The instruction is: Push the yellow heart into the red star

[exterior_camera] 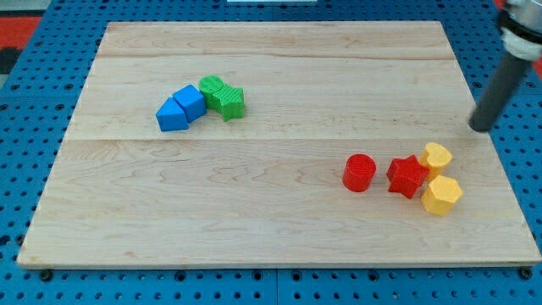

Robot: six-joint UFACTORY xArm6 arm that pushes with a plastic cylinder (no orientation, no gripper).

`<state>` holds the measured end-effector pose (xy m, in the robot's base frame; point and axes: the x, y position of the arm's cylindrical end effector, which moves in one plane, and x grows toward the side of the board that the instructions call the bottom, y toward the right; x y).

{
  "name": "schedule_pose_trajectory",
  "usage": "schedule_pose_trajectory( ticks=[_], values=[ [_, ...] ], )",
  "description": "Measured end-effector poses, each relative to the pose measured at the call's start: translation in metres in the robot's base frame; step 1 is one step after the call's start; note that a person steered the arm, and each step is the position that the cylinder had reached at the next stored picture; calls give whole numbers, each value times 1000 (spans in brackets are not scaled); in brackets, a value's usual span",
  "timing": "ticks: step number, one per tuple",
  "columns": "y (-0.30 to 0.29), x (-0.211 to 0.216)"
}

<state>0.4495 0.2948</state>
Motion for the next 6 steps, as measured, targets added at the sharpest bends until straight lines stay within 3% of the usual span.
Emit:
schedule_pose_trajectory(
  ticks=[1, 2, 6],
  values=[
    [-5, 25],
    [-51, 25],
    [-100, 45]
  ],
)
